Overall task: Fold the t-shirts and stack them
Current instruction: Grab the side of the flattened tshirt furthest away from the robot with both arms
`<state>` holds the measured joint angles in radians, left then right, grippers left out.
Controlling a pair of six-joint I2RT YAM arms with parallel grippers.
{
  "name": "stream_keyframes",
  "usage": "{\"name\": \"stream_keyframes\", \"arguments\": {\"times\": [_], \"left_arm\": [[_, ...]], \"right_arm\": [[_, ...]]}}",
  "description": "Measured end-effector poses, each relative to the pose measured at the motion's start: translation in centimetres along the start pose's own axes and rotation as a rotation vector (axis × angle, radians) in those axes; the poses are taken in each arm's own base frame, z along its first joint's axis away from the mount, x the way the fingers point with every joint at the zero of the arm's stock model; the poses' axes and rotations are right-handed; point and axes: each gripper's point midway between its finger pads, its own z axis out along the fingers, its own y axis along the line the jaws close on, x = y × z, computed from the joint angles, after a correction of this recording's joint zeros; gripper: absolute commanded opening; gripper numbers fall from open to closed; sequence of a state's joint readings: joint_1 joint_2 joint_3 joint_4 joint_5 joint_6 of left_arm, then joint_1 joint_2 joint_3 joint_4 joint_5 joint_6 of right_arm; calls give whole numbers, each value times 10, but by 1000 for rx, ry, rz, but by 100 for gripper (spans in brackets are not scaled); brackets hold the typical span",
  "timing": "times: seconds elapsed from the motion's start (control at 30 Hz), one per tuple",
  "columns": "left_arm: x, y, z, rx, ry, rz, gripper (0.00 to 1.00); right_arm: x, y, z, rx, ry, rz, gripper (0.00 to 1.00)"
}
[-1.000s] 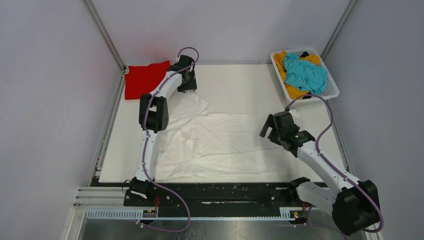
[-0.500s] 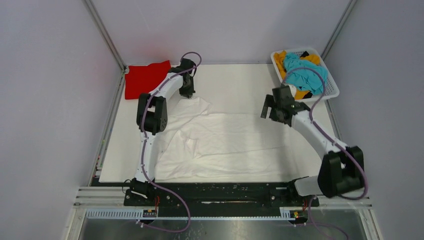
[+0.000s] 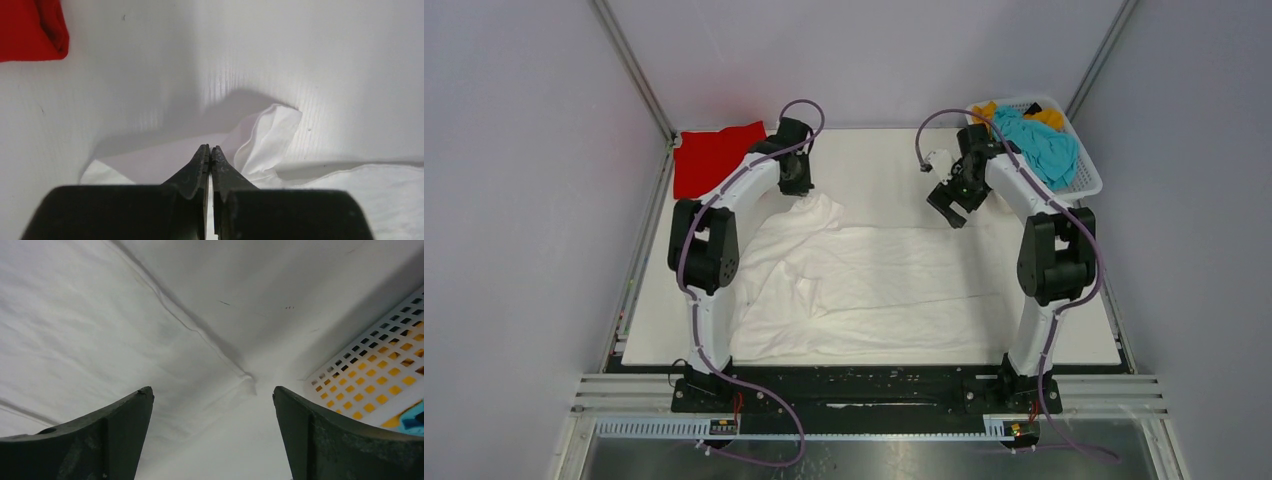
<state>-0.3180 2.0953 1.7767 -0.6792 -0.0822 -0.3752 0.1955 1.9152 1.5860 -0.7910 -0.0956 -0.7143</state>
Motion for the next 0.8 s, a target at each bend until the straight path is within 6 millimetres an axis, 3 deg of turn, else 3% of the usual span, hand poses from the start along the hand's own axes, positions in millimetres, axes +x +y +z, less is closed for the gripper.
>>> {"name": "stream_keyframes", "arguments": {"times": [0.4, 0.5, 0.63, 0.8], "left_arm": [[37, 16, -8, -27, 50, -2, 0], [37, 17, -13, -25, 41, -3, 0], [30, 15, -20, -13, 11, -7, 0], [28, 13, -26, -7, -2, -8, 0]], "right_arm": [[44, -32, 66, -56, 292, -186, 81], [46, -37, 72, -54, 319, -201, 71], [45, -40, 73, -59, 334, -213, 49], [46, -40, 75, -82, 355, -221, 46]]}}
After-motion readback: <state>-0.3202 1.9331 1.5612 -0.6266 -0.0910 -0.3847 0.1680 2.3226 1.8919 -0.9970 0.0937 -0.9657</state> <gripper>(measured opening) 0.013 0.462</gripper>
